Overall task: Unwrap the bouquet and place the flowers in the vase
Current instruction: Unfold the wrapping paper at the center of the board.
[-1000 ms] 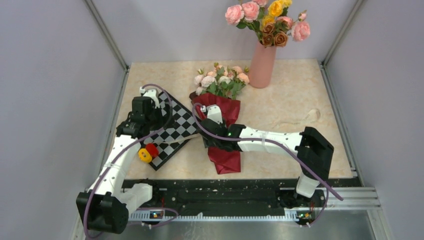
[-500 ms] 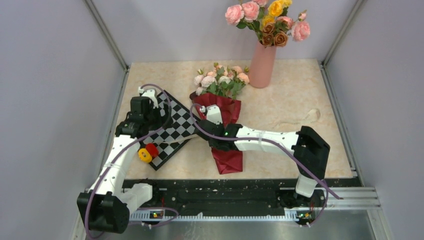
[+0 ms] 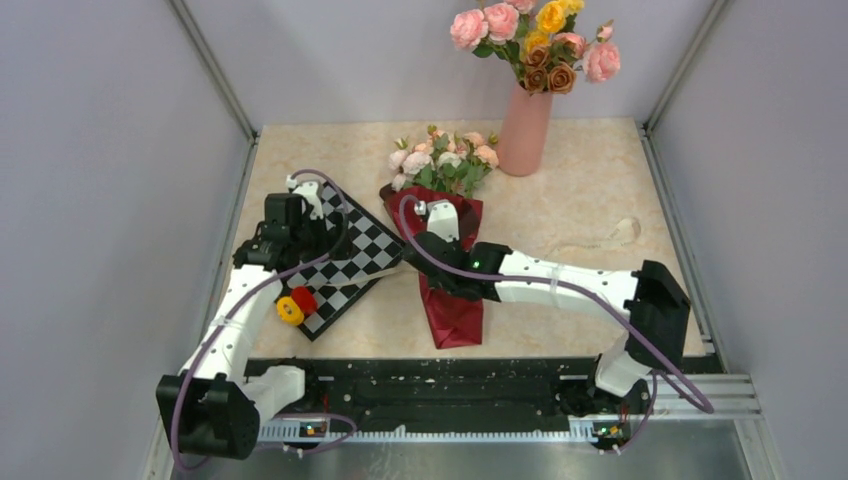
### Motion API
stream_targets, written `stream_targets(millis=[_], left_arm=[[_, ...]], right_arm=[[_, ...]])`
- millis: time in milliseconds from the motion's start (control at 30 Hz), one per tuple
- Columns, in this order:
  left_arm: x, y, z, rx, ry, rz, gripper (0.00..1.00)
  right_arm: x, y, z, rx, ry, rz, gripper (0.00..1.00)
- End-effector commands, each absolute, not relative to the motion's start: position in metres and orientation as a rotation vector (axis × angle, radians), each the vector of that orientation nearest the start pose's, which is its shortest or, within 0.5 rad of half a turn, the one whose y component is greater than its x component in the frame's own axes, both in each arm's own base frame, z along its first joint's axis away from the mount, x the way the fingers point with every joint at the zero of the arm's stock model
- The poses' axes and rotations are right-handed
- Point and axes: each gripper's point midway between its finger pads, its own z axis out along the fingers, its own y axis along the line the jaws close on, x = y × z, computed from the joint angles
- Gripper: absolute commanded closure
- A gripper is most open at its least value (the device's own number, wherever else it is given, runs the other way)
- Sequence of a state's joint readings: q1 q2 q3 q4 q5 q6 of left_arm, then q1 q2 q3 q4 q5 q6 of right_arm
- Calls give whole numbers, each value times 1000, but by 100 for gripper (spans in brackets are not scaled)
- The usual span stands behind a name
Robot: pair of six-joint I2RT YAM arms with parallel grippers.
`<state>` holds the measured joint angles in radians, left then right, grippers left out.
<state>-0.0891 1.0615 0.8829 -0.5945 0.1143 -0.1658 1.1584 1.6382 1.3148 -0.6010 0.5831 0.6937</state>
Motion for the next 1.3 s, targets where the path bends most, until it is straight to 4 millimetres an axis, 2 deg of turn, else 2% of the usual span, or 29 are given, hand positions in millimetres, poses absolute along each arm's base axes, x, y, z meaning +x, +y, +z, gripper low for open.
stream_targets(millis=[0,233,400,633,800,933,1133,1267], left_arm=[[290,-70,165,19,2340,-383,4],[289,-92,168,12,2310,-508,7],[282,-136,157,-10,2290,-725,9],[272,-202,134,-28,2300,-928,12],[271,-236,130,-76,2247,-1090,15],[266,-252,115,-90,2280,-1120,16],[255,-269,89,-118,2363,-1160,30],[251,-278,82,-130,2377,-1192,37]], right_arm=[[227,322,172,-255,2239,194,100],[230,278,158,-194,2226,20,100],[231,256,151,-140,2244,19,100],[235,234,144,-31,2281,148,100],[235,220,147,14,2272,198,100],[233,212,146,29,2270,204,100],[233,210,144,34,2274,205,100],[233,211,145,38,2270,212,100]])
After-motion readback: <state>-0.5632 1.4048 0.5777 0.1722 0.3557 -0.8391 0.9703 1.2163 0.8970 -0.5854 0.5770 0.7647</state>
